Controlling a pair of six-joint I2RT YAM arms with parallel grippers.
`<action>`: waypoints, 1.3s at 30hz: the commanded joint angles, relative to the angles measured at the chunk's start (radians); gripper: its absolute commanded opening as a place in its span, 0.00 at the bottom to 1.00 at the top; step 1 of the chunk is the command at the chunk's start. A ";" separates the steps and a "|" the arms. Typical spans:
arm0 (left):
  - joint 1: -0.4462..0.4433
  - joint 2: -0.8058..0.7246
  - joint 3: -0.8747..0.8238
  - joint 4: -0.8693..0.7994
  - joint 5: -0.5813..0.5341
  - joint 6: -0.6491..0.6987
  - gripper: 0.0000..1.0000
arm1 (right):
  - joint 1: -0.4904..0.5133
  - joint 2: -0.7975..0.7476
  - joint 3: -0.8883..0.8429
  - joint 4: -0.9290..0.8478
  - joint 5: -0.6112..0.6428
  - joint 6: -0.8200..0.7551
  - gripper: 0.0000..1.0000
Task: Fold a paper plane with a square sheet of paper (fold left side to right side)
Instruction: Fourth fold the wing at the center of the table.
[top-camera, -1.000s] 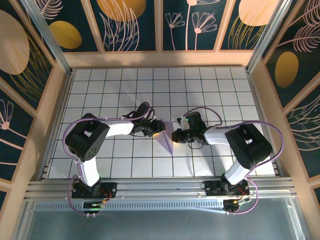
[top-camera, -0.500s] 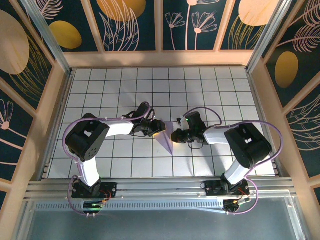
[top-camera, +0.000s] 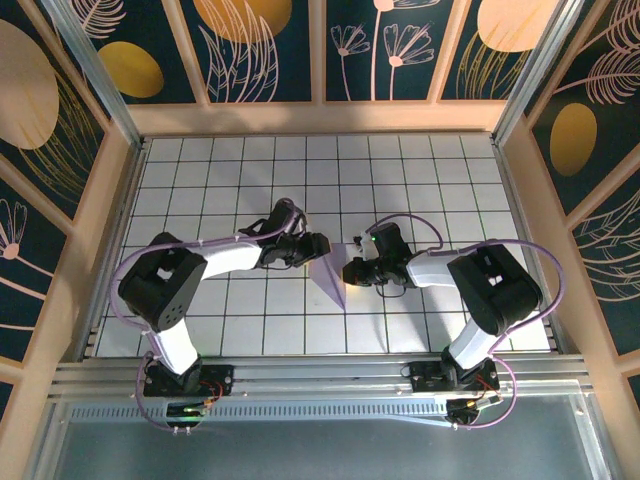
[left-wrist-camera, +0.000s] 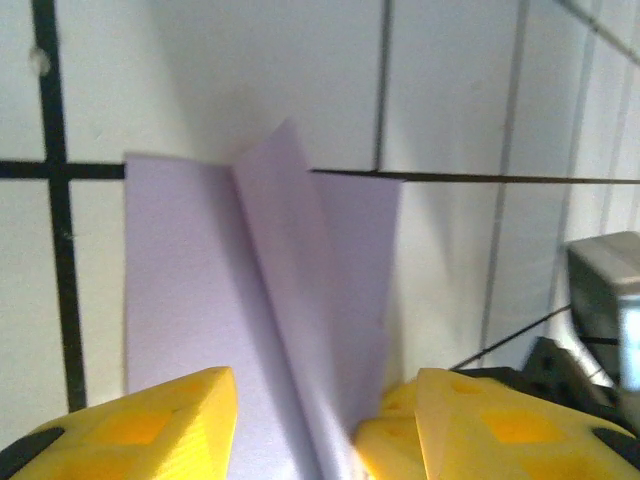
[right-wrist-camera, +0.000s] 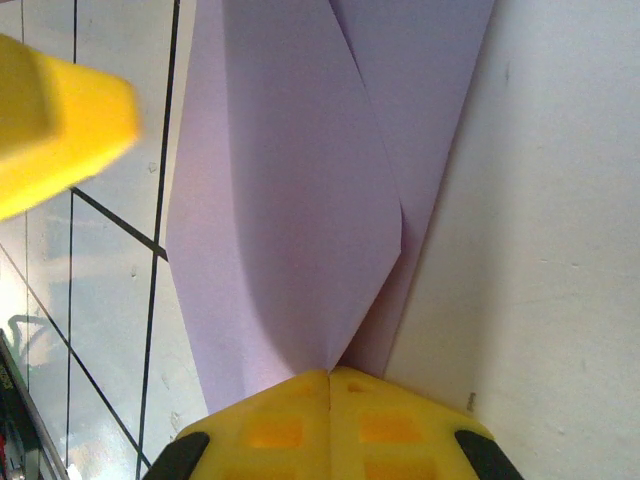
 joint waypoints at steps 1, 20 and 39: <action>0.001 -0.086 0.002 -0.009 -0.032 0.024 0.49 | -0.003 0.059 -0.007 -0.095 0.101 -0.017 0.00; -0.038 0.111 0.005 0.150 0.126 -0.020 0.08 | -0.003 0.054 0.003 -0.124 0.117 -0.027 0.00; -0.038 0.173 -0.002 0.036 0.034 -0.011 0.06 | -0.003 0.046 0.015 -0.164 0.131 -0.052 0.00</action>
